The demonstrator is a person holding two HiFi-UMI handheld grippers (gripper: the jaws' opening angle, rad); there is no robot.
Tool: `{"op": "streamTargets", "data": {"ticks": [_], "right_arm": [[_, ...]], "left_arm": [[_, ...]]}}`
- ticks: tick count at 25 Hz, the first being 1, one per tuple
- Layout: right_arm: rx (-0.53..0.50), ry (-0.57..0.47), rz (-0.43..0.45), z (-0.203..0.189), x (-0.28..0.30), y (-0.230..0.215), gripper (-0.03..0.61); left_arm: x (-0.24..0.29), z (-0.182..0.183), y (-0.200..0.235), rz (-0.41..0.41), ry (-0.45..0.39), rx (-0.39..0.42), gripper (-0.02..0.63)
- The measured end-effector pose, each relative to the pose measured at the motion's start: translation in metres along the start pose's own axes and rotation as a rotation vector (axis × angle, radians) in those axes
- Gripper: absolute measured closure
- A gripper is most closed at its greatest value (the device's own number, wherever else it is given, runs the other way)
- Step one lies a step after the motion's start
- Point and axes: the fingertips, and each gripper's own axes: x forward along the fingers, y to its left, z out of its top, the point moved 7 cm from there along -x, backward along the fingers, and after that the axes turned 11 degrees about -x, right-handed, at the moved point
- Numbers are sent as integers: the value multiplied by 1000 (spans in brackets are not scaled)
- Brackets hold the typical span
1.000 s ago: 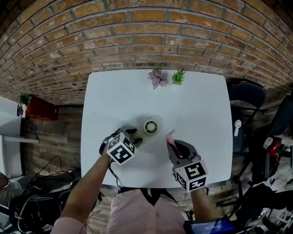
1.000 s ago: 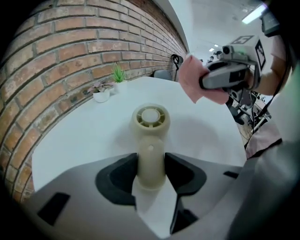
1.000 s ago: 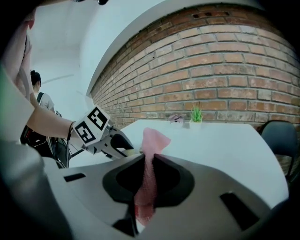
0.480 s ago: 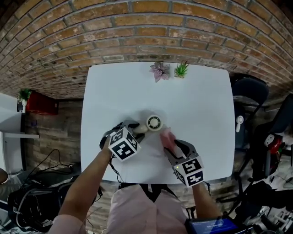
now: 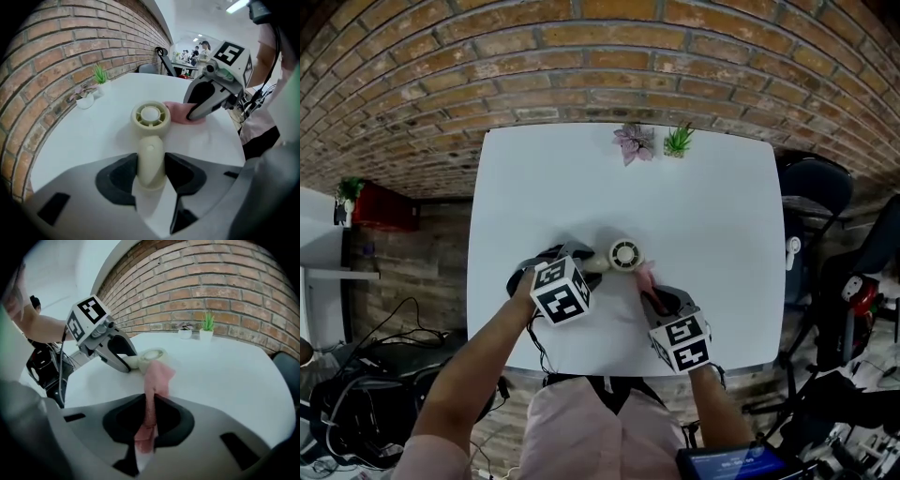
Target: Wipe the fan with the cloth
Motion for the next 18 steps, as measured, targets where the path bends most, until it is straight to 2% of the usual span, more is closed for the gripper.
{"op": "streamTargets", "data": {"ticks": [5, 8, 18], "right_arm": [[19, 10, 280, 16, 0, 24, 541], [27, 39, 386, 20, 8, 33, 543], [144, 69, 306, 30, 38, 18, 543]], "left_arm": [[1, 3, -2, -8, 12, 49, 419], [2, 3, -2, -33, 20, 66, 419], [-1, 5, -1, -80, 43, 118, 419]]}}
